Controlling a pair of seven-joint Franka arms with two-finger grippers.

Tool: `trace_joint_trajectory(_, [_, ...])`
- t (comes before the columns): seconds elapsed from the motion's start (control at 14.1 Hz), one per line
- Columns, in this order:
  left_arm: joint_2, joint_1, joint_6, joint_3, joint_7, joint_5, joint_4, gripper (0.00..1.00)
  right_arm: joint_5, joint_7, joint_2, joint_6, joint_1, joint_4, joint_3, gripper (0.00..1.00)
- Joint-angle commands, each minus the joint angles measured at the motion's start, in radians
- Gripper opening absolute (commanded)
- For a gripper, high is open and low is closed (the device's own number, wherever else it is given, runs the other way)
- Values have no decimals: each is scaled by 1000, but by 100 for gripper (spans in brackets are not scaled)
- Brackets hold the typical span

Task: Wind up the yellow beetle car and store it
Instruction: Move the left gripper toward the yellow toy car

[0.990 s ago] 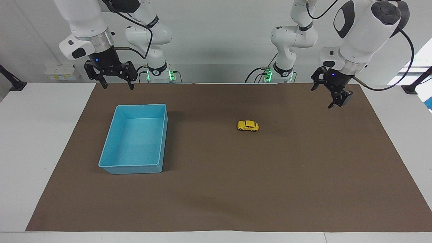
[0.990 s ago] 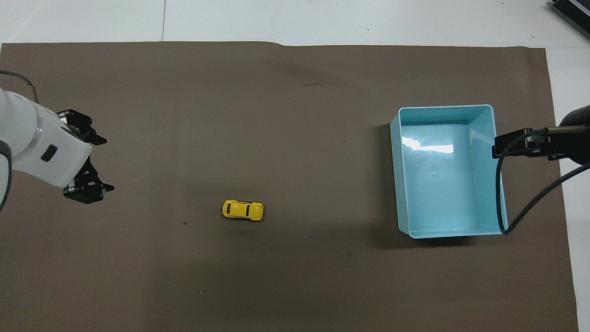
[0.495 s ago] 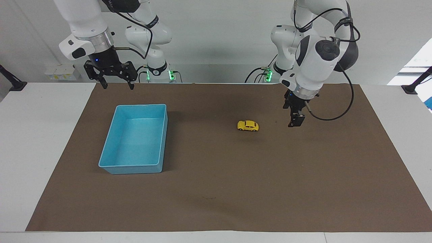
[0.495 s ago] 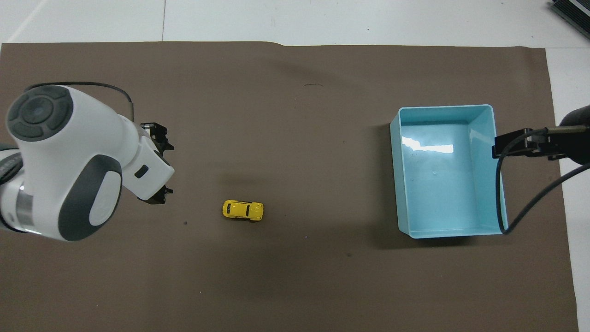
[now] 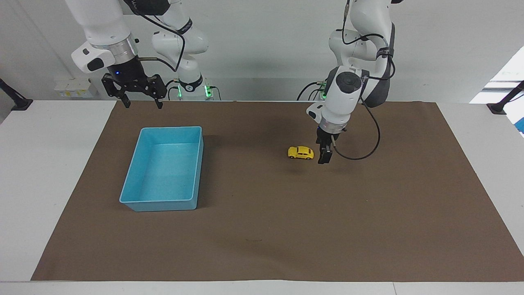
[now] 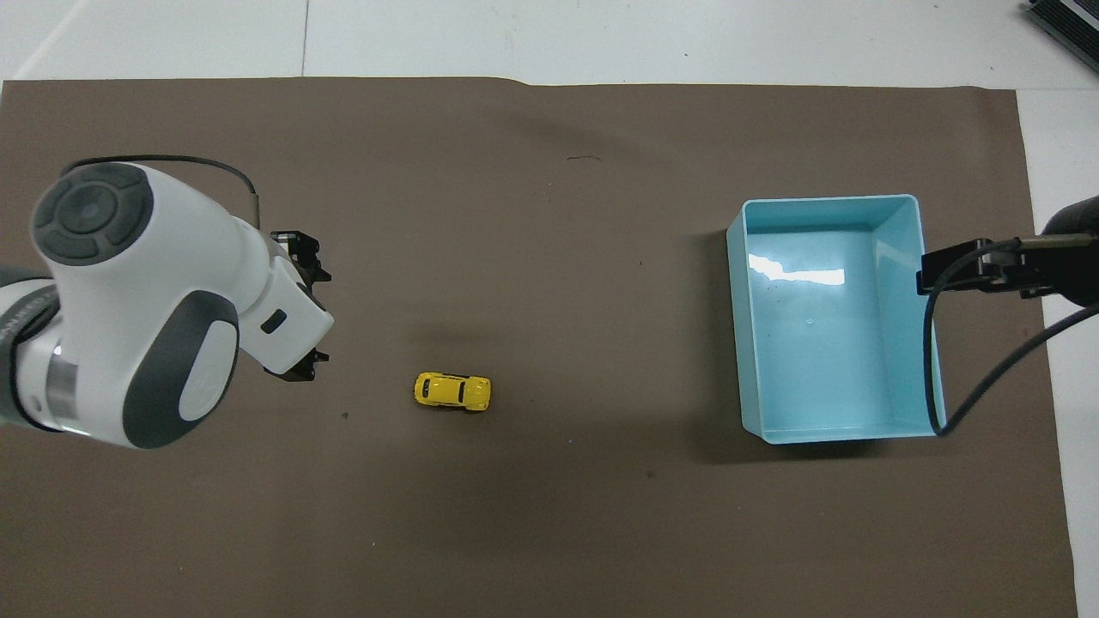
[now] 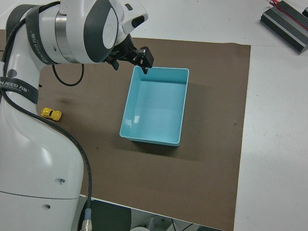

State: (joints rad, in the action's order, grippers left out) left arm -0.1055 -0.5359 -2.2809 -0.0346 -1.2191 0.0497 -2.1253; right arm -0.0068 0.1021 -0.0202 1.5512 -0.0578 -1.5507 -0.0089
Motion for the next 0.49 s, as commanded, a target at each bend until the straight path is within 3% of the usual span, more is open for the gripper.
trace_joint_trajectory(0.0, [12,-64,-71,-21,73,10,-65,100,22,7,-12,-2,9,-5,1,100])
trace_joint_trajectory(0.28, [14,-82,-81,-21,99,10,-100,100,22,7,-12,-2,9,-5,0,100])
trace_joint_trajectory(0.42, [6,-105,-146,-21,101,10,-142,100,22,7,-12,-2,9,-5,0,100])
